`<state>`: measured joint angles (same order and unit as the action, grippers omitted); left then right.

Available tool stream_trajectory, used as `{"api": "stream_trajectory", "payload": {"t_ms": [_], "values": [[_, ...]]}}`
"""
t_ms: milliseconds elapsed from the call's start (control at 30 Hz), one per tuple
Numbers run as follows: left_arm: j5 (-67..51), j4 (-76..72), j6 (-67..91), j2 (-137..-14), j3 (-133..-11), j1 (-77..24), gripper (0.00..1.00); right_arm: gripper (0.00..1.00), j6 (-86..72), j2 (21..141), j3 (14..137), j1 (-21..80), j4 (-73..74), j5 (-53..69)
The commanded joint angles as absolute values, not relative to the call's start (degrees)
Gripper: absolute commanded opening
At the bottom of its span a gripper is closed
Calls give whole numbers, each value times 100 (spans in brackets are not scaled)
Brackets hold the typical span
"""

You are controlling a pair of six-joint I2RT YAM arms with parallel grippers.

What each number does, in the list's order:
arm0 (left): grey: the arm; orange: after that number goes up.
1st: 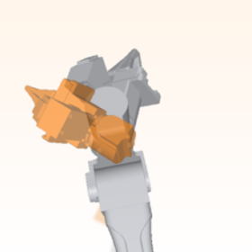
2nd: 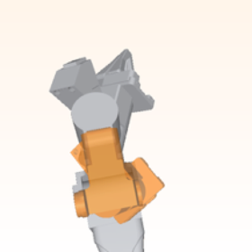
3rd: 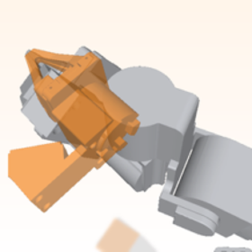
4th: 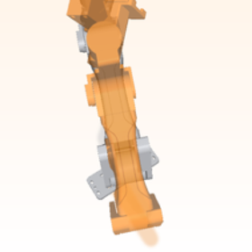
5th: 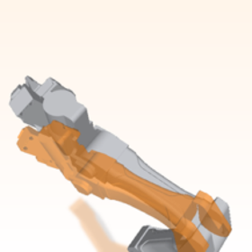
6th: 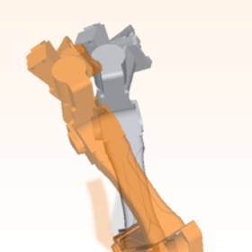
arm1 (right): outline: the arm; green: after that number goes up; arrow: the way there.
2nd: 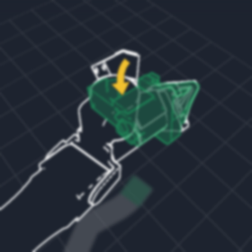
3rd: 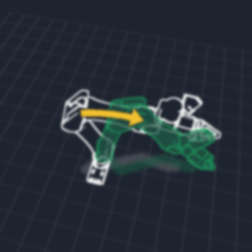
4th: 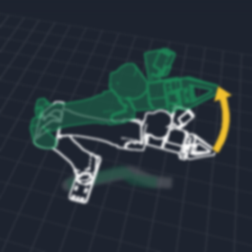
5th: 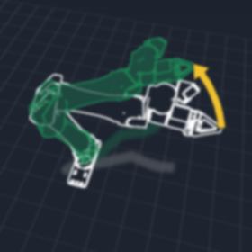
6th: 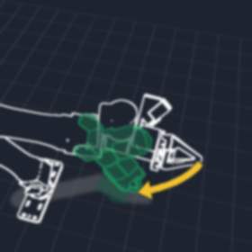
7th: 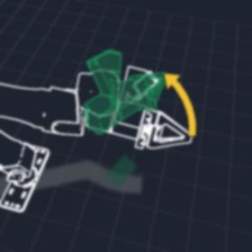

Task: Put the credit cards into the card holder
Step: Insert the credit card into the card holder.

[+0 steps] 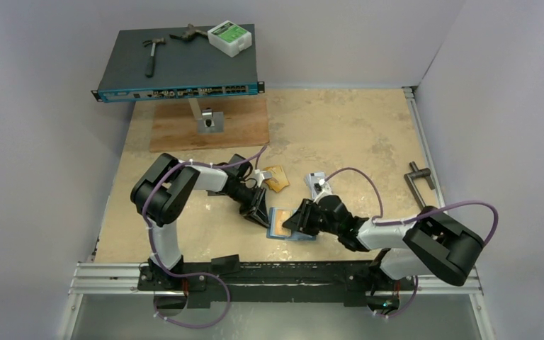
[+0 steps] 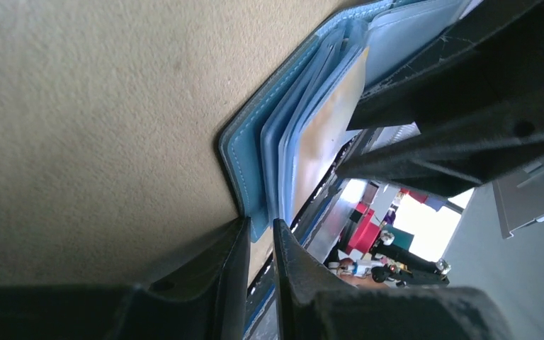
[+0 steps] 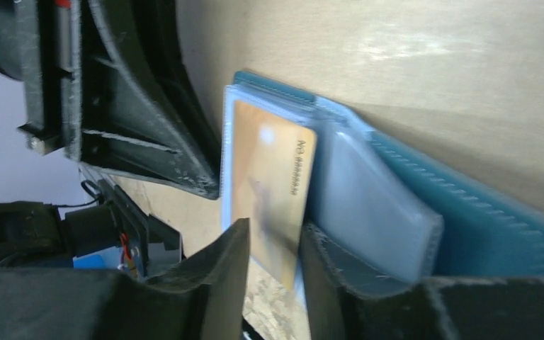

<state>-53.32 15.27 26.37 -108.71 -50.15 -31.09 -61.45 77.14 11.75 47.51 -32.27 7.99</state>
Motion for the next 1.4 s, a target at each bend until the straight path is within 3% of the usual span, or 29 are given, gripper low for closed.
{"api": "stream_trajectory", "payload": {"t_ms": [0, 133, 567, 633, 733, 833, 933, 967, 1367], "values": [[-5098, 1371, 2505, -10922, -5160, -3147, 17, 43, -5839, 7961, 1444, 5163, -1780, 360], [-5102, 1388, 2488, -10895, -5170, -3139, 17, 51, -5808, 7761, 1624, 5287, -1341, 114], [-4726, 2149, 1898, -10516, -5518, -3114, 18, 54, -5748, 7292, 2153, 5590, -262, -305], [-4636, 2363, 1767, -10419, -5607, -3114, 23, 55, -5748, 7316, 2194, 5590, -309, -274], [-4556, 2573, 1595, -10293, -5707, -3114, 45, 56, -5688, 7497, 2342, 5589, -260, -259], [-4490, 2727, 1449, -10209, -5792, -3115, 56, 58, -5611, 7558, 2489, 5590, -173, -239], [-4486, 3126, 1156, -10198, -6053, -3111, 96, 59, -5555, 7310, 2625, 5586, 214, -242], [-4460, 3274, 1020, -10165, -6123, -3108, 99, 60, -5574, 7120, 2628, 5588, 307, -186], [-3728, 4586, -237, -9387, -6958, -3100, 100, 71, -5892, 5513, 2505, 5392, 632, -174]]}}
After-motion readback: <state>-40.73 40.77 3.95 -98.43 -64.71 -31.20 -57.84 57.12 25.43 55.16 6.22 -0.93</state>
